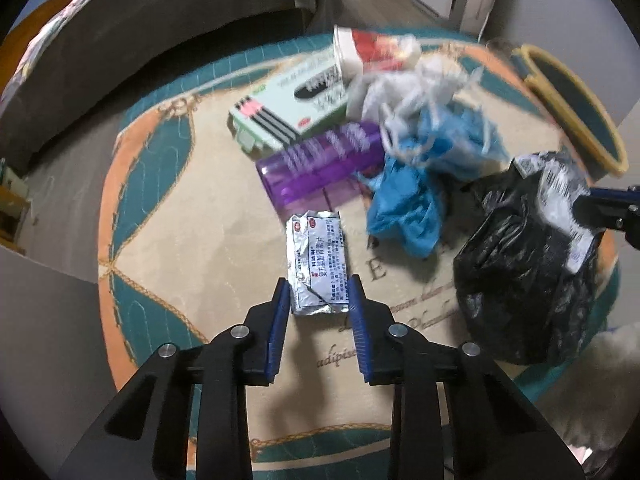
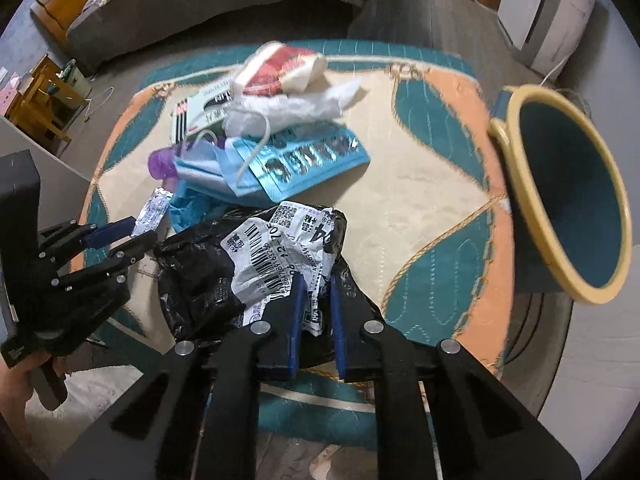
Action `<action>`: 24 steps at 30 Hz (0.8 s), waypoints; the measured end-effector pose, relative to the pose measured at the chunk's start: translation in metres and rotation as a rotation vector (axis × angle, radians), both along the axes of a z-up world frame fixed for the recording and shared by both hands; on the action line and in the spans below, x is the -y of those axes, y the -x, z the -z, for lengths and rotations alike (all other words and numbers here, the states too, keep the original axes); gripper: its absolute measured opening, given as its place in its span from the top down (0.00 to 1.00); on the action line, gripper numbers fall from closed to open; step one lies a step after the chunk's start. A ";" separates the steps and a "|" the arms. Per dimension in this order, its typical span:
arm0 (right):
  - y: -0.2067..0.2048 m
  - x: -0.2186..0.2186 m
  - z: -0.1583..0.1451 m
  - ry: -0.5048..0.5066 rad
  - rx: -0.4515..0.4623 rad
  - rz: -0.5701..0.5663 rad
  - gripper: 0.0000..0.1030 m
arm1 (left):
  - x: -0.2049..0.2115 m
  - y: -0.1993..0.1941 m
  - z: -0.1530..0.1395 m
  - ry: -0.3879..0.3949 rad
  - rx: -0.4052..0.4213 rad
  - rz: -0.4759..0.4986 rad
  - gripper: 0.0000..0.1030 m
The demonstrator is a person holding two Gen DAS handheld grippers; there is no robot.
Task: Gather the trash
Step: 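Grasp the black plastic bag with the right tool while the left tool grasps the silver blister pack, then lower the black bag into the bin with the right tool while the left tool drops the blister pack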
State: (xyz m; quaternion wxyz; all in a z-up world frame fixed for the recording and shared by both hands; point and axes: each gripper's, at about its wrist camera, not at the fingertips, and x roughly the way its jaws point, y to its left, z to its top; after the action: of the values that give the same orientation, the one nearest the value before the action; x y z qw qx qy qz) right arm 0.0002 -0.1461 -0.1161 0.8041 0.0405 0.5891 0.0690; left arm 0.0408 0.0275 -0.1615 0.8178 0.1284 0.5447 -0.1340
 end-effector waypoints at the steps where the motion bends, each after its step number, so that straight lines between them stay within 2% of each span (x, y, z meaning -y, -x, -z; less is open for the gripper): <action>1: 0.001 0.001 -0.006 0.004 0.014 -0.003 0.90 | 0.000 0.000 -0.006 0.006 0.020 -0.004 0.70; 6: 0.003 0.014 -0.032 0.005 0.071 0.012 0.91 | -0.001 0.008 -0.045 0.058 0.134 -0.009 0.70; 11: 0.004 0.030 -0.064 -0.006 0.151 0.039 0.91 | 0.010 0.012 -0.074 0.102 0.214 0.009 0.70; 17: -0.002 0.049 -0.097 0.061 0.246 0.049 0.91 | 0.029 0.015 -0.113 0.160 0.303 0.055 0.70; 24: -0.018 0.076 -0.128 0.149 0.302 0.037 0.91 | 0.056 0.009 -0.132 0.210 0.353 0.097 0.70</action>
State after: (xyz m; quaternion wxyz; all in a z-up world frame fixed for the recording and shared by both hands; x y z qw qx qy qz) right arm 0.0184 -0.2216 0.0114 0.8854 -0.0194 0.4642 0.0157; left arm 0.0315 -0.0284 -0.0293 0.9021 0.0899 0.3690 -0.2049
